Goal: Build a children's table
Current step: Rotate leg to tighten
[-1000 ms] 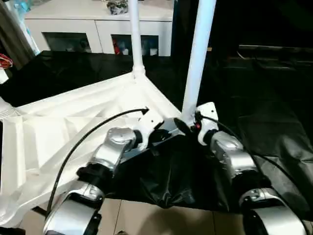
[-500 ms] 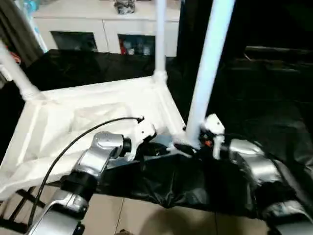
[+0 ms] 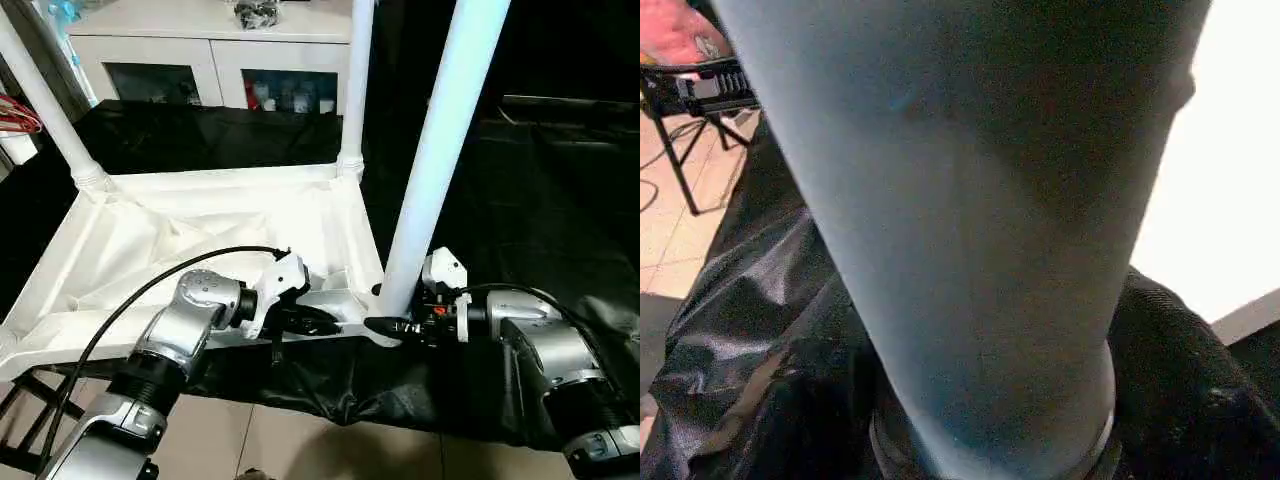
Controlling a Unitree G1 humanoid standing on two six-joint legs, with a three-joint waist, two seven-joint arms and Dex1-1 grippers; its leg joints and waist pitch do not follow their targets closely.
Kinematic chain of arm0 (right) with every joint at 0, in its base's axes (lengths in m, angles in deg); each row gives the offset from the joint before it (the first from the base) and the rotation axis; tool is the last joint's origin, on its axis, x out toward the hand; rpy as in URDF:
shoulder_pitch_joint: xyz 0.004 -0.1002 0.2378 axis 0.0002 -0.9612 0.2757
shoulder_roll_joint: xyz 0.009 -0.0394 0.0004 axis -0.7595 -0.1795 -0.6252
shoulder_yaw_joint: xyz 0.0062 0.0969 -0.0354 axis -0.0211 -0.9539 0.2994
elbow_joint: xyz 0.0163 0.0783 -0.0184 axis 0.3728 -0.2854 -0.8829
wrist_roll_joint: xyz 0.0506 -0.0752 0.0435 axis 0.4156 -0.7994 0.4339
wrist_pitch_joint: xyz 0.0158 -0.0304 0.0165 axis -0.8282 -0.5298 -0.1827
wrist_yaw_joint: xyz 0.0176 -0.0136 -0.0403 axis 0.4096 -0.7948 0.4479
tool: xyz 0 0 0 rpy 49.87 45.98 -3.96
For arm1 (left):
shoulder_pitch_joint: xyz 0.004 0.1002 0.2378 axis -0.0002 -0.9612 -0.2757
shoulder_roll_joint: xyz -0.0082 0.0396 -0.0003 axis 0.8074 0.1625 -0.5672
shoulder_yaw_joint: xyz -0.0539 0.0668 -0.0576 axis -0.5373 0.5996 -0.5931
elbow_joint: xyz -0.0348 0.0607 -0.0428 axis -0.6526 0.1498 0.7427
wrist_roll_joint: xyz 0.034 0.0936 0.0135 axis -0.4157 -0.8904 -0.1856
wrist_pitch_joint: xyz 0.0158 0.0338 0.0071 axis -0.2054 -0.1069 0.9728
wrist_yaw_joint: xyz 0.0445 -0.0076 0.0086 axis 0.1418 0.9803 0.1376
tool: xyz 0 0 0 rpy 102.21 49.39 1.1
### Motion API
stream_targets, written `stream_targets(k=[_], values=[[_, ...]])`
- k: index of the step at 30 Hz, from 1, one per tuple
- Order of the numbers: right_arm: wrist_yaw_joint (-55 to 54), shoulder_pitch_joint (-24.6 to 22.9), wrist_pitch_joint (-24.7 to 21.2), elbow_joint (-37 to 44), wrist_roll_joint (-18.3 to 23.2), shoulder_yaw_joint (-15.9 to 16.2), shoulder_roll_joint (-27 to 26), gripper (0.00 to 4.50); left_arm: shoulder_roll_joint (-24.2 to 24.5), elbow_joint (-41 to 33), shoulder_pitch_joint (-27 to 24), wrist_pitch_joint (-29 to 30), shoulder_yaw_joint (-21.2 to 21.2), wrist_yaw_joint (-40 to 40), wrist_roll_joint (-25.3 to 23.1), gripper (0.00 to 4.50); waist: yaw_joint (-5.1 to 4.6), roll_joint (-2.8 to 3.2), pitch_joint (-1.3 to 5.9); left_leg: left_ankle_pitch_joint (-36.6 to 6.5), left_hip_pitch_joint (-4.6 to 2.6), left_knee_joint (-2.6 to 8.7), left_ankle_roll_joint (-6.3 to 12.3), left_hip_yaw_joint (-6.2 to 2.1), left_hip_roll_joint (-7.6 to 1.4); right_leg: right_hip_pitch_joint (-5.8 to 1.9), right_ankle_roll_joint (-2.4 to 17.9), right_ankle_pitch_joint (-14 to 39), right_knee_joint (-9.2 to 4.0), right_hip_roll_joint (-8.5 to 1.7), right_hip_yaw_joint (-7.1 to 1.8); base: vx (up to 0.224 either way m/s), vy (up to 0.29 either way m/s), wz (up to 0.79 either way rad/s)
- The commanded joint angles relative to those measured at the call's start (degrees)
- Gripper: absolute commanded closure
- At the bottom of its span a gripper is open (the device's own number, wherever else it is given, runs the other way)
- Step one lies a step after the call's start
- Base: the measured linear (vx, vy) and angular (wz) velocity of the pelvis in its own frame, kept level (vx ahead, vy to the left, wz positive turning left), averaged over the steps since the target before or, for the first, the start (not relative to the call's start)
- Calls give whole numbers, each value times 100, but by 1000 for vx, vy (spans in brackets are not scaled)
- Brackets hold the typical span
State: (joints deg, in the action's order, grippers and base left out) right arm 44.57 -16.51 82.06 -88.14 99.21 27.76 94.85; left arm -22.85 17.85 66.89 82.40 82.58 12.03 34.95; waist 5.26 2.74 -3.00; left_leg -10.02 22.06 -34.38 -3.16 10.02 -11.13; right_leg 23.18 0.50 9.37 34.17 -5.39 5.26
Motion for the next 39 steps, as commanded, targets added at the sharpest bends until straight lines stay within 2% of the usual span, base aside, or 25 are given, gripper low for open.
stream_targets(k=[1,3,4,5,7,8,10,11,13,15,16,17,19,21,23,27,29,33,38,39], values=[[185,-131,-62,165,10,261,-91,182,-110,-274,154,-129,-138,-141,259,450,-11,-65,419,-1209,-91,409,411,-33,-220,-304,1376,1249,-367,-321,-266,0,0,0],[-444,-130,155,-41,-179,166,-317,183,-252,-93,234,-213,-179,-592,101,450,-19,-58,412,-1217,-88,414,393,-37,-226,-289,1368,1258,-369,-322,-269,0,0,0],[-454,-130,158,-44,-182,165,-320,184,-254,-90,235,-214,-180,-598,99,450,-34,-64,413,-1247,-85,419,357,-42,-213,-299,1342,1319,-376,-322,-265,0,0,0],[-1073,-47,230,-318,-374,91,-516,184,-369,89,337,-253,-224,-996,-28,450,-42,-63,416,-1273,-94,418,322,-43,-212,-298,1325,1373,-385,-329,-264,0,0,0],[-1477,38,267,-524,-466,34,-641,185,-447,213,415,-255,-265,-1233,-82,450,-76,-60,396,-1366,-95,430,248,-45,-194,-285,1289,1531,-408,-324,-262,0,0,0],[-2375,256,336,-1012,-562,-168,-948,185,-626,434,569,-279,-347,-1695,-164,450,-114,-58,399,-1422,-88,436,154,-58,-181,-294,1239,1678,-405,-328,-254,0,0,0],[-2885,405,333,-1279,-537,-328,-1149,185,-750,554,669,-271,-381,-1970,-211,450,-147,-57,405,-1454,-101,441,95,-68,-172,-295,1206,1763,-427,-338,-249,0,0,0],[-3323,547,323,-1501,-495,-472,-1334,185,-873,670,770,-248,-397,-2238,-267,450,-200,-53,404,-1455,-102,435,105,-61,-174,-281,1230,1666,-427,-330,-262,0,0,0],[-3893,743,282,-1771,-458,-618,-1598,185,-1066,893,944,-192,-450,-2769,-362,450,-208,-36,416,-1413,-99,428,130,-59,-165,-291,1215,1603,-427,-322,-255,0,0,0],[-4265,860,312,-1902,-549,-615,-1762,185,-1214,1057,1060,-201,-492,-3153,-408,450,-193,-33,434,-1301,-109,417,158,-57,-168,-299,1253,1397,-415,-321,-253,0,0,0],[-4265,860,312,-1902,-549,-615,-1762,185,-1214,1057,1060,-201,-492,-3153,-408,450,-200,-40,435,-1218,-90,411,186,-51,-163,-302,1273,1271,-398,-310,-256,0,0,0],[-4564,963,436,-1997,-716,-537,-1926,185,-1389,1201,1161,-263,-541,-3458,-402,450,-180,-60,454,-998,-81,393,303,-42,-169,-319,1350,879,-358,-310,-262,0,0,0],[-4562,993,509,-2034,-753,-505,-1966,185,-1442,1239,1187,-303,-544,-3531,-414,450,-164,-57,464,-826,-70,381,409,-38,-162,-332,1434,638,-325,-319,-255,0,0,0],[-4407,1066,661,-2195,-651,-603,-2017,129,-1478,1332,1221,-405,-519,-3530,-439,450,-155,-55,454,-864,-66,373,514,-29,-154,-338,1460,722,-341,-327,-252,0,0,0],[-4201,1107,685,-2271,-512,-719,-1958,113,-1420,1315,1164,-452,-474,-3317,-412,450,-154,-50,441,-957,-63,380,502,-31,-159,-341,1425,912,-358,-328,-246,0,0,0],[-3873,1050,847,-2176,-637,-559,-1662,71,-1226,1137,971,-526,-382,-2795,-337,450,-172,-41,440,-1066,-70,387,480,-40,-168,-344,1409,983,-368,-324,-243,0,0,0],[-3701,1015,905,-2142,-655,-503,-1552,71,-1151,1047,893,-539,-350,-2583,-302,450,-173,-48,445,-994,-58,375,533,-31,-172,-348,1455,830,-344,-324,-250,0,0,0],[-2631,805,945,-1799,-483,-401,-1168,71,-799,720,614,-614,-233,-1763,-159,450,-161,-49,439,-1004,-54,370,647,-25,-188,-359,1510,801,-335,-316,-237,0,0,0],[-1472,520,853,-1256,-287,-188,-751,71,-472,438,442,-621,-157,-1095,-11,450,-137,-35,408,-1349,-87,405,535,-30,-227,-317,1440,1263,-377,-310,-242,0,0,0],[-1071,421,800,-1052,-199,-84,-582,71,-383,341,395,-596,-141,-900,32,450,-127,-52,411,-1388,-94,407,513,-29,-232,-314,1432,1283,-372,-308,-249,0,0,0]])
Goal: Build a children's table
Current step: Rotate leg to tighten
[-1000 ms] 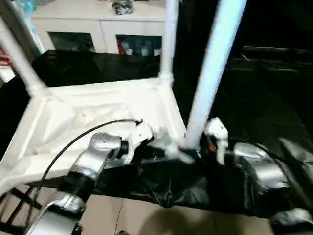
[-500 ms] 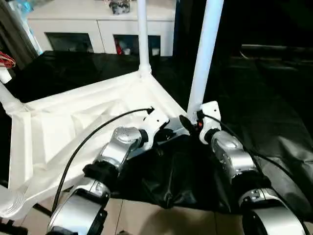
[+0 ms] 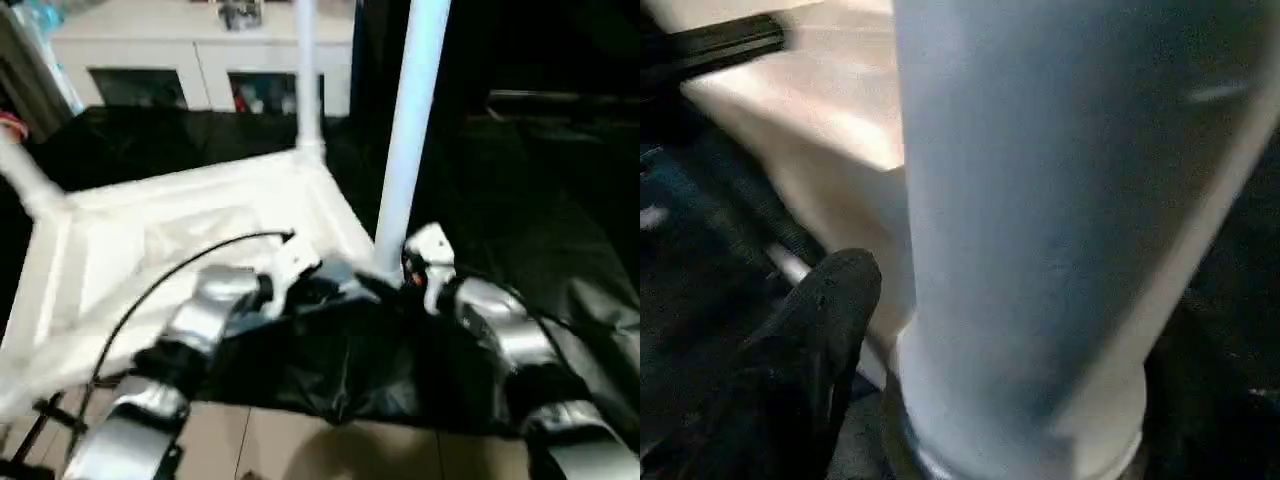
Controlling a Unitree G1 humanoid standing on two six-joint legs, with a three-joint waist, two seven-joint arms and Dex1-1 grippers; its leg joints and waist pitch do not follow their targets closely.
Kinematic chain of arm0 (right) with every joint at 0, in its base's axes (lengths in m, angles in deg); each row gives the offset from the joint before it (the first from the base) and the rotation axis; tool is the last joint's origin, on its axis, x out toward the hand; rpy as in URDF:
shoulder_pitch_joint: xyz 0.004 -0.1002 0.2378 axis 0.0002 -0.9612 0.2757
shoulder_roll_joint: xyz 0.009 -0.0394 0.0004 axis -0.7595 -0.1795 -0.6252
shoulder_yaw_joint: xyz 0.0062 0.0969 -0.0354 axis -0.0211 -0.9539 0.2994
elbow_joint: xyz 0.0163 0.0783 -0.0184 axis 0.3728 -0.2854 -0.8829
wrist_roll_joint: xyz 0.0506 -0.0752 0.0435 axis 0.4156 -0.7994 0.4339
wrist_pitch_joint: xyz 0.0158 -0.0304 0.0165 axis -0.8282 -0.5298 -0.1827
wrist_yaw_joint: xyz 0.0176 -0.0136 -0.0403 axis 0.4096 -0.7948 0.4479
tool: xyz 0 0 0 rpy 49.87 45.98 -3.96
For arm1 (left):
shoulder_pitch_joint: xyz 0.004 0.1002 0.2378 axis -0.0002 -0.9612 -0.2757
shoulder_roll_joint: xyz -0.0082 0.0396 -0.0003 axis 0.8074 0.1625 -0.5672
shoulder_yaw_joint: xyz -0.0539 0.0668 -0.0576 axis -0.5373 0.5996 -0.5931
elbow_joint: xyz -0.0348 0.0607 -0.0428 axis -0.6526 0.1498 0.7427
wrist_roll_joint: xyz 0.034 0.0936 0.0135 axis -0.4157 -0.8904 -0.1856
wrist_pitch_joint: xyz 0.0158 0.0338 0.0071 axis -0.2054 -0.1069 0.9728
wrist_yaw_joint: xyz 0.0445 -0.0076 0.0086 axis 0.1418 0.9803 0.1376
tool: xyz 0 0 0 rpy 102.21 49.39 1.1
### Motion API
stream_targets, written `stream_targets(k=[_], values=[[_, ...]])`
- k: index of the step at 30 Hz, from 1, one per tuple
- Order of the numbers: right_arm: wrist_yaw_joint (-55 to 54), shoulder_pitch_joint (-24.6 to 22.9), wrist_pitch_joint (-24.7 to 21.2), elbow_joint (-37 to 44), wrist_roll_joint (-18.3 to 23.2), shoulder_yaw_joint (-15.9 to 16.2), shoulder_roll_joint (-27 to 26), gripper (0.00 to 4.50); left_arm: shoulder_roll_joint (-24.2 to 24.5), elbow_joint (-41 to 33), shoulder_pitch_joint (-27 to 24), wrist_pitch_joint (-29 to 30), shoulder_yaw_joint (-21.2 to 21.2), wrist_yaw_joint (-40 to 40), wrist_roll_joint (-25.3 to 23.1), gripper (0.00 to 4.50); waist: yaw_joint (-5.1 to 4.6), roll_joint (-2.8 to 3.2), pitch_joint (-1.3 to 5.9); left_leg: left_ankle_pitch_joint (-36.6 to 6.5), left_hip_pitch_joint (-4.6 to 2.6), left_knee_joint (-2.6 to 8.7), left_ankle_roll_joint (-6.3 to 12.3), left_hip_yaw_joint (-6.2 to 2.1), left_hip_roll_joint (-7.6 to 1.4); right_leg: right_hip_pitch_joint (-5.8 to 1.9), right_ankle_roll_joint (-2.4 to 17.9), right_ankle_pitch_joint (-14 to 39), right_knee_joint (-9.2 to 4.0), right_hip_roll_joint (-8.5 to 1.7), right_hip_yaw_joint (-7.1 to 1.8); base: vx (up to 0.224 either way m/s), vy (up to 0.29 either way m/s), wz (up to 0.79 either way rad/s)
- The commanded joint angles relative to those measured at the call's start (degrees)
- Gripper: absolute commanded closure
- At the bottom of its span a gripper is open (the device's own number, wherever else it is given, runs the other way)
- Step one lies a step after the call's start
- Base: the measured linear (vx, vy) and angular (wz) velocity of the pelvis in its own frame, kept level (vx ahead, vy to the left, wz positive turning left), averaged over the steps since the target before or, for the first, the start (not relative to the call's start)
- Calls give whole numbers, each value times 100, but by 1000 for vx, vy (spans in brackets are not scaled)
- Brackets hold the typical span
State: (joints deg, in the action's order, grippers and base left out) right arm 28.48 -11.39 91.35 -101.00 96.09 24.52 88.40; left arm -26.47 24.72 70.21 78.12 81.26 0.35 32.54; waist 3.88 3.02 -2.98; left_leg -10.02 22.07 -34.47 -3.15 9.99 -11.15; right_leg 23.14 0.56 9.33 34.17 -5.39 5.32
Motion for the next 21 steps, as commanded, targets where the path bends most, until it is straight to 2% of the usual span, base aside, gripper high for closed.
stream_targets(k=[1,4,5,6,10,15,21], values=[[660,-119,-147,296,140,271,116,71,9,-382,47,-152,-4,341,293,450,17,-73,407,-1386,-90,419,504,-30,-227,-313,1430,1287,-366,-306,-256,0,0,0],[1086,-224,-206,530,209,372,303,71,114,-520,-8,-76,11,601,371,450,35,-84,409,-1352,-89,416,511,-23,-229,-308,1428,1224,-365,-309,-265,0,0,0],[1204,-255,-194,596,205,392,355,97,149,-567,-26,-34,21,684,393,450,59,-84,413,-1287,-83,409,515,-20,-218,-309,1433,1221,-358,-317,-267,0,0,0],[1319,-297,-58,647,144,424,424,97,238,-667,-69,68,74,875,422,450,73,-82,418,-1263,-85,411,506,-23,-227,-308,1432,1220,-354,-327,-269,0,0,0],[1502,-323,-133,683,129,481,493,128,336,-752,-122,125,142,1103,454,450,96,-69,417,-1217,-89,411,486,-24,-225,-297,1441,1191,-350,-313,-265,0,0,0],[1631,-390,-350,877,234,537,507,171,347,-837,-156,183,130,1161,468,450,112,-85,412,-1240,-95,418,454,-25,-228,-293,1414,1269,-356,-318,-271,0,0,0],[1528,-405,-297,805,188,520,432,179,289,-805,-154,121,75,894,386,450,107,-71,415,-1249,-91,416,423,-27,-222,-293,1374,1310,-361,-319,-270,0,0,0]])
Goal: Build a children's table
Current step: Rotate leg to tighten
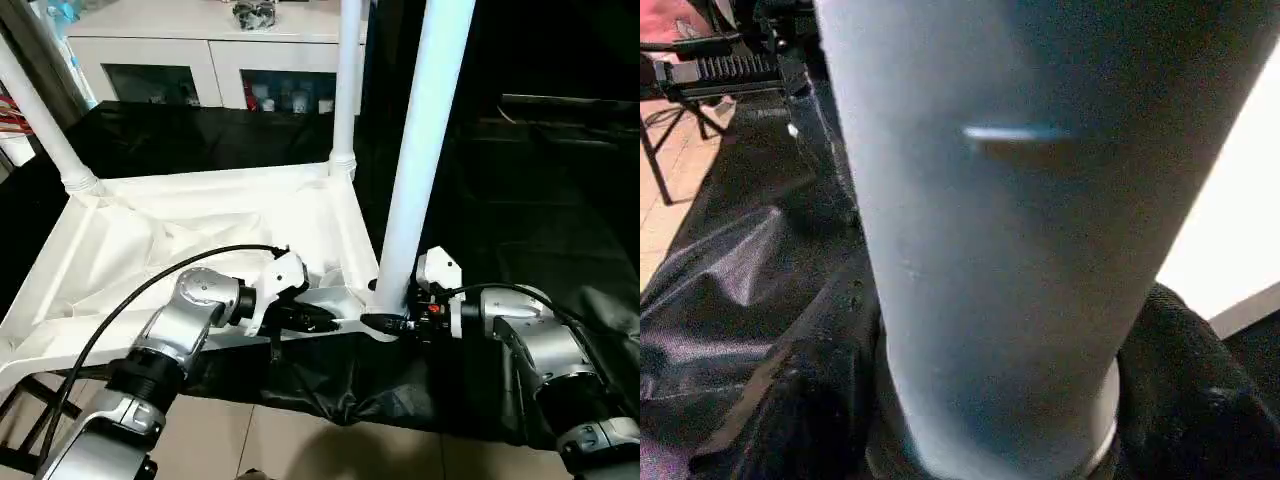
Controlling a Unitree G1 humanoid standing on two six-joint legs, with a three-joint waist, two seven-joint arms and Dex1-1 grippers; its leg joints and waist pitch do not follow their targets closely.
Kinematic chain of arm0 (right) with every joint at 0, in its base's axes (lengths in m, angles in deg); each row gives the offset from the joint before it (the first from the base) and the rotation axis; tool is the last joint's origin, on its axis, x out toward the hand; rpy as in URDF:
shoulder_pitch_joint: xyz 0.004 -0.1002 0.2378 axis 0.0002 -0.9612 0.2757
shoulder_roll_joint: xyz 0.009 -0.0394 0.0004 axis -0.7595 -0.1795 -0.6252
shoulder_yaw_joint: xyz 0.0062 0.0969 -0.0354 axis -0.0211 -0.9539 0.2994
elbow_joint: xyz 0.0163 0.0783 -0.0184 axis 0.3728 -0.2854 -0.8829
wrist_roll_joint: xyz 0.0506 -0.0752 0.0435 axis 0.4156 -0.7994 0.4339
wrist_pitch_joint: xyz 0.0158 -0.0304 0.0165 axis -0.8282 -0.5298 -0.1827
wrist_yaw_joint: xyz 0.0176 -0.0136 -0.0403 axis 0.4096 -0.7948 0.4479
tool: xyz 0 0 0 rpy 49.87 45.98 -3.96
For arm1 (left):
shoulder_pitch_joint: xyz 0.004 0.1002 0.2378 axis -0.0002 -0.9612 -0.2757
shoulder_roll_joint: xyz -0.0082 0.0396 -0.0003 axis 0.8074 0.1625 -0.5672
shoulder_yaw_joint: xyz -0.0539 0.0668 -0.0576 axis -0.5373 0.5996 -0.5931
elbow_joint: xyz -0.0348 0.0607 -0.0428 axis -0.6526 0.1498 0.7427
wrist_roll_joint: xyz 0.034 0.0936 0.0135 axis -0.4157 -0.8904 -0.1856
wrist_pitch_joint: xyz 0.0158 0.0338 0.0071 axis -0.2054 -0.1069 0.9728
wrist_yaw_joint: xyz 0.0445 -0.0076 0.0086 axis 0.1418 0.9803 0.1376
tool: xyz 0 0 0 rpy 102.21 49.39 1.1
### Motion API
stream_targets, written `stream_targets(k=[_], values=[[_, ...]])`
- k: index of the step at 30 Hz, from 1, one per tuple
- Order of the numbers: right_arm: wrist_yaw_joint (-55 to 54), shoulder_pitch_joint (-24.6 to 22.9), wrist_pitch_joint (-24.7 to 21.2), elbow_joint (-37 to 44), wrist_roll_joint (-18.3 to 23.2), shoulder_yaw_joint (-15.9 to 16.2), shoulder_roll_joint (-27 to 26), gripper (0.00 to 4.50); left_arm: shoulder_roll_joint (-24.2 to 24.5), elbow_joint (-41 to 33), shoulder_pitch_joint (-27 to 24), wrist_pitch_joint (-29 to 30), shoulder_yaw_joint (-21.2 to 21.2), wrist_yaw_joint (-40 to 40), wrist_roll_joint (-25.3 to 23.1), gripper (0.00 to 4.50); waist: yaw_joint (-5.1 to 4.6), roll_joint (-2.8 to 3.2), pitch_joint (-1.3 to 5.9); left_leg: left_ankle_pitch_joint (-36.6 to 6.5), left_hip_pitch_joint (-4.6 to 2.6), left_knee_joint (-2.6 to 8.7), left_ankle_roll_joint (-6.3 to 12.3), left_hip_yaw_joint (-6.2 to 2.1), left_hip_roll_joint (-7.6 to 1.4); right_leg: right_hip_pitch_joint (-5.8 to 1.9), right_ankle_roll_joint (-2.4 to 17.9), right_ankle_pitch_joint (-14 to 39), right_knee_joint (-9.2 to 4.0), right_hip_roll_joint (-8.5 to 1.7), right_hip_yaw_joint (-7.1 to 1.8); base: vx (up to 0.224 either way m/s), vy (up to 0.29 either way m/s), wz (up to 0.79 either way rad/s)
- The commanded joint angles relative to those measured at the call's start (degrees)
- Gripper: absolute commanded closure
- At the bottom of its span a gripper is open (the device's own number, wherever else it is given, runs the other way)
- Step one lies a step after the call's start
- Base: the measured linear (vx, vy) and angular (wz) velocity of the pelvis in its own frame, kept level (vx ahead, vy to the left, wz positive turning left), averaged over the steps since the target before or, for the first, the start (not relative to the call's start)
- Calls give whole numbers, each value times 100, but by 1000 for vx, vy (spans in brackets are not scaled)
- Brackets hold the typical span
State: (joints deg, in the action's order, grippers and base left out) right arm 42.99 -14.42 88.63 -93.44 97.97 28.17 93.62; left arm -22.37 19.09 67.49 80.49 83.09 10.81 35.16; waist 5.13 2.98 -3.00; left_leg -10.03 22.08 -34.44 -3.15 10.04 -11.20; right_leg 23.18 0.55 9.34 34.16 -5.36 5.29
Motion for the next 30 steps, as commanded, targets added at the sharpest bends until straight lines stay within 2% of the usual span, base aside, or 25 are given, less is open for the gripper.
stream_targets(k=[1,3,4,6,7,8,10,11,12,13,15,18,19,20,21,25,26,27,30], values=[[22,-102,-34,35,0,137,-118,180,-147,-201,132,-146,-123,-248,89,450,-19,-71,416,-1248,-93,415,422,-32,-217,-295,1373,1311,-366,-319,-267,0,0,0],[-448,-55,-97,-103,-53,21,-280,180,-298,-38,242,-119,-201,-718,4,450,-24,-74,415,-1235,-92,414,414,-32,-216,-294,1366,1302,-369,-319,-269,0,0,0],[-683,-17,-137,-191,-81,-39,-361,180,-371,41,302,-89,-242,-922,-24,450,-36,-57,409,-1269,-97,416,374,-34,-206,-284,1358,1359,-379,-316,-267,0,0,0],[-1173,67,-112,-399,-200,-116,-492,180,-480,150,385,-94,-294,-1194,-64,450,-50,-70,413,-1273,-93,419,298,-40,-196,-294,1315,1443,-387,-325,-268,0,0,0],[-2060,228,9,-802,-404,-233,-744,180,-689,369,561,-57,-375,-1699,-146,450,-71,-64,400,-1345,-100,428,248,-43,-187,-284,1280,1572,-411,-324,-261,0,0,0],[-2449,306,24,-973,-452,-302,-871,180,-774,467,636,-73,-385,-1917,-204,450,-92,-65,398,-1381,-99,427,194,-41,-174,-279,1257,1653,-412,-323,-260,0,0,0],[-2650,352,22,-1065,-465,-343,-943,180,-818,526,681,-87,-386,-2035,-238,450,-133,-73,407,-1406,-96,434,135,-55,-162,-299,1190,1748,-436,-328,-248,0,0,0],[-3203,496,-54,-1293,-444,-468,-1189,181,-996,728,827,-65,-432,-2433,-288,450,-161,-72,416,-1339,-89,420,209,-50,-161,-299,1214,1594,-422,-326,-258,0,0,0],[-3203,496,-54,-1293,-444,-468,-1189,181,-996,728,827,-65,-432,-2433,-288,450,-170,-67,421,-1291,-82,416,227,-49,-156,-303,1221,1530,-419,-323,-257,0,0,0],[-3978,720,-108,-1604,-488,-565,-1516,181,-1257,951,1002,-58,-488,-2974,-351,450,-173,-55,435,-1193,-87,408,255,-48,-163,-300,1254,1354,-404,-318,-258,0,0,0],[-4371,845,-140,-1765,-524,-607,-1691,181,-1383,1036,1073,-79,-486,-3162,-381,450,-192,-43,442,-1104,-87,415,225,-60,-155,-309,1323,1179,-379,-305,-245,0,0,0],[-4375,945,227,-1822,-641,-535,-1942,181,-1507,1025,1076,-216,-353,-3120,-451,450,-174,-59,461,-1021,-80,390,338,-42,-158,-322,1394,889,-355,-326,-251,0,0,0],[-4297,944,263,-1801,-612,-534,-1967,146,-1511,1004,1066,-224,-333,-3078,-456,450,-166,-62,463,-926,-67,385,427,-39,-154,-340,1430,738,-340,-327,-252,0,0,0],[-4114,960,316,-1811,-504,-602,-2003,146,-1506,1008,1058,-270,-309,-2999,-455,450,-163,-63,457,-898,-68,381,493,-33,-155,-337,1458,688,-337,-325,-251,0,0,0],[-4000,961,322,-1797,-429,-652,-2002,125,-1488,995,1043,-299,-300,-2929,-445,450,-162,-61,452,-920,-70,384,517,-32,-157,-337,1462,715,-344,-324,-249,0,0,0],[-3676,919,365,-1703,-395,-627,-1814,98,-1322,928,955,-344,-278,-2654,-394,450,-160,-62,438,-1075,-74,395,525,-37,-170,-337,1431,989,-366,-333,-244,0,0,0],[-3595,909,428,-1704,-415,-616,-1739,71,-1264,915,926,-376,-269,-2537,-371,450,-166,-68,435,-1094,-70,398,503,-37,-169,-339,1422,1014,-368,-327,-243,0,0,0],[-3497,898,468,-1702,-418,-611,-1672,64,-1208,889,894,-391,-259,-2435,-353,450,-163,-67,439,-1086,-74,395,499,-38,-170,-340,1427,1000,-365,-329,-245,0,0,0],[-2957,791,525,-1564,-386,-555,-1366,64,-968,706,740,-446,-205,-1951,-263,450,-162,-73,439,-1125,-67,394,535,-39,-181,-352,1452,973,-353,-332,-243,0,0,0]])
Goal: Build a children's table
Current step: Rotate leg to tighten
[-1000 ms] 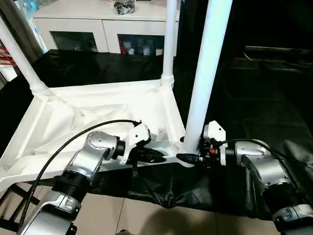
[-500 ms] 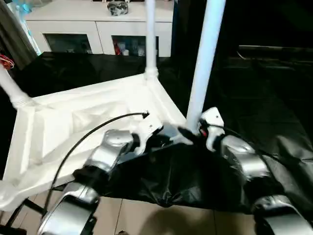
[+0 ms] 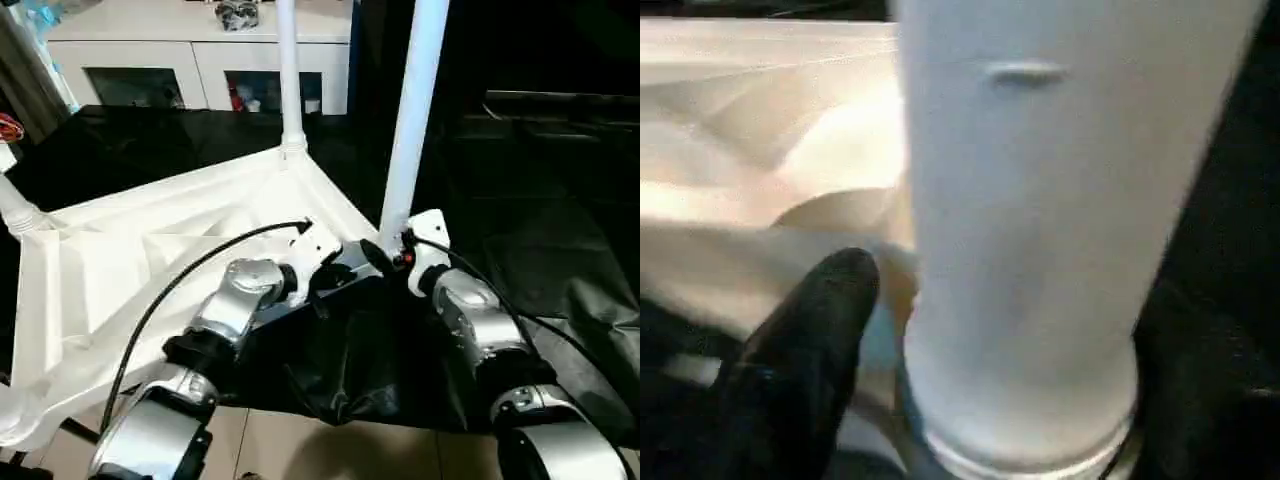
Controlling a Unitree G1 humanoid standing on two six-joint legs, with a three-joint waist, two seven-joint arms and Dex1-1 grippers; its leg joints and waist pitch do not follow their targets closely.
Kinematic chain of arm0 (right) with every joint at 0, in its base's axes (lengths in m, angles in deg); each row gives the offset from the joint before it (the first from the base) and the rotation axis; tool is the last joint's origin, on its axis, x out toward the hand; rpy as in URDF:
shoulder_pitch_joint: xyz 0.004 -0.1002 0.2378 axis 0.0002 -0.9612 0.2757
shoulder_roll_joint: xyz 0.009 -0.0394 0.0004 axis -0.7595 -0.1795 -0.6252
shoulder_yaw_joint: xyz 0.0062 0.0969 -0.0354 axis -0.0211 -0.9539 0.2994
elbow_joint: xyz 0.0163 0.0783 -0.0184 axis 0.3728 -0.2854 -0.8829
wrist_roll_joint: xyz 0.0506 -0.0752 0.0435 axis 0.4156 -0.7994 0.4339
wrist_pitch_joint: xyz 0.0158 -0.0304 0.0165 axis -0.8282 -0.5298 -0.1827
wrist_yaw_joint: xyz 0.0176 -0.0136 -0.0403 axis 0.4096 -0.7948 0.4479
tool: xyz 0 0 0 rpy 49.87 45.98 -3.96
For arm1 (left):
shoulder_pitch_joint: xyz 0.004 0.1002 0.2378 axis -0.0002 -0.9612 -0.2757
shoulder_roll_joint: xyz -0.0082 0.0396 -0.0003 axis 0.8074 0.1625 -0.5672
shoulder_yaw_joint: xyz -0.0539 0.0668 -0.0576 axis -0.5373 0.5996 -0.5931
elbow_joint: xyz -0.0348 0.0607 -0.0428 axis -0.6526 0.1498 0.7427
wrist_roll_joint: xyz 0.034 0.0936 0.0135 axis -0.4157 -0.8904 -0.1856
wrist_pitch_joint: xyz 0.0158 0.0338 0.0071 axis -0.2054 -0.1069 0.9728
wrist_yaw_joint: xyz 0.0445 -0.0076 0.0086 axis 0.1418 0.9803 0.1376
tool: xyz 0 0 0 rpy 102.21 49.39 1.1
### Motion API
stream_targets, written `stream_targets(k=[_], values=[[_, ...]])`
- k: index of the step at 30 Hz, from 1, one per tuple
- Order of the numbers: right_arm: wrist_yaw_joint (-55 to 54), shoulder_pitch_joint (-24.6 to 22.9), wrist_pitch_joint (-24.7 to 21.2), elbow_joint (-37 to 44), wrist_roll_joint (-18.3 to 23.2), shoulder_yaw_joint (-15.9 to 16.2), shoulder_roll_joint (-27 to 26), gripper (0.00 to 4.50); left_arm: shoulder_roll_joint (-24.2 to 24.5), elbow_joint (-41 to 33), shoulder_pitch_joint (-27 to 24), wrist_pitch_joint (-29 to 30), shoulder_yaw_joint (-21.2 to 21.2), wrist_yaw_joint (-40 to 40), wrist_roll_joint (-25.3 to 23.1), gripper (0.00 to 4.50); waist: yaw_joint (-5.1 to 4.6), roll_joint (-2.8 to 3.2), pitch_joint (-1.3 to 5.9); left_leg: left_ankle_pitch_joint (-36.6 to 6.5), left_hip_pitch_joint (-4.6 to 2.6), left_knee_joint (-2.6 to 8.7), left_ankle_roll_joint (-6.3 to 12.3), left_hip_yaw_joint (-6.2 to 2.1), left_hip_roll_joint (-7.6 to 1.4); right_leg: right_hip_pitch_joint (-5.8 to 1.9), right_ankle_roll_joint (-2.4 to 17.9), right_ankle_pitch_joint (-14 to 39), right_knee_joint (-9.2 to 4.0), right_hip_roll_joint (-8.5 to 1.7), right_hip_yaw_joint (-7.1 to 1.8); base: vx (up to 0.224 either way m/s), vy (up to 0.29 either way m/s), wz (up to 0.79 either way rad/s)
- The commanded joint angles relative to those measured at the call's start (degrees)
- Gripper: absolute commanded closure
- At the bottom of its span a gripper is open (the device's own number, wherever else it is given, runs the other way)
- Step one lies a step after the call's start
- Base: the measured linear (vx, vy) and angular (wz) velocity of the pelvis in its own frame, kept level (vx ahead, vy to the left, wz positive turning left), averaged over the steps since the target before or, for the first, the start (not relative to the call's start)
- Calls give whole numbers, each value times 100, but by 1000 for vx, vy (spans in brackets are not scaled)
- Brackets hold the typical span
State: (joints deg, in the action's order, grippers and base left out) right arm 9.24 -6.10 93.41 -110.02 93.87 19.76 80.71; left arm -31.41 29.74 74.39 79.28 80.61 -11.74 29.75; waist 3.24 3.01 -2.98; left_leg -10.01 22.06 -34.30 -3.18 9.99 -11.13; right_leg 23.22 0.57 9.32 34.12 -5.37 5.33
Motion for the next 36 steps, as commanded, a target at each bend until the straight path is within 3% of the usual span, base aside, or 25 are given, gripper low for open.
stream_targets(k=[1,9,20,31,34,36], values=[[583,-72,58,125,34,303,11,64,-8,-394,21,-316,51,412,296,450,27,-68,434,-1114,-65,380,563,-32,-193,-346,1463,956,-345,-330,-249,0,0,0],[2427,-488,-123,818,346,520,682,64,455,-762,-241,-314,121,1354,450,450,90,-65,433,-1138,-68,372,630,-21,-217,-347,1520,907,-325,-317,-249,0,0,0],[3555,-909,-550,1635,494,898,1129,170,912,-1230,-476,-77,199,2285,707,450,173,-59,423,-1242,-85,399,471,-30,-232,-311,1451,1168,-337,-320,-262,0,0,0],[3632,-1081,-754,1944,495,1011,1113,180,894,-1270,-515,-80,184,2166,623,450,186,-70,415,-1300,-95,407,386,-26,-223,-299,1366,1351,-368,-326,-270,0,0,0],[2901,-994,-678,1654,359,843,843,180,688,-1015,-363,-67,99,1534,473,450,179,-70,411,-1284,-92,411,369,-31,-227,-293,1357,1329,-362,-321,-272,0,0,0],[2163,-854,-577,1332,146,743,647,180,556,-875,-272,-88,58,1201,407,450,145,-65,396,-1402,-99,424,251,-45,-207,-285,1299,1600,-397,-343,-265,0,0,0]])
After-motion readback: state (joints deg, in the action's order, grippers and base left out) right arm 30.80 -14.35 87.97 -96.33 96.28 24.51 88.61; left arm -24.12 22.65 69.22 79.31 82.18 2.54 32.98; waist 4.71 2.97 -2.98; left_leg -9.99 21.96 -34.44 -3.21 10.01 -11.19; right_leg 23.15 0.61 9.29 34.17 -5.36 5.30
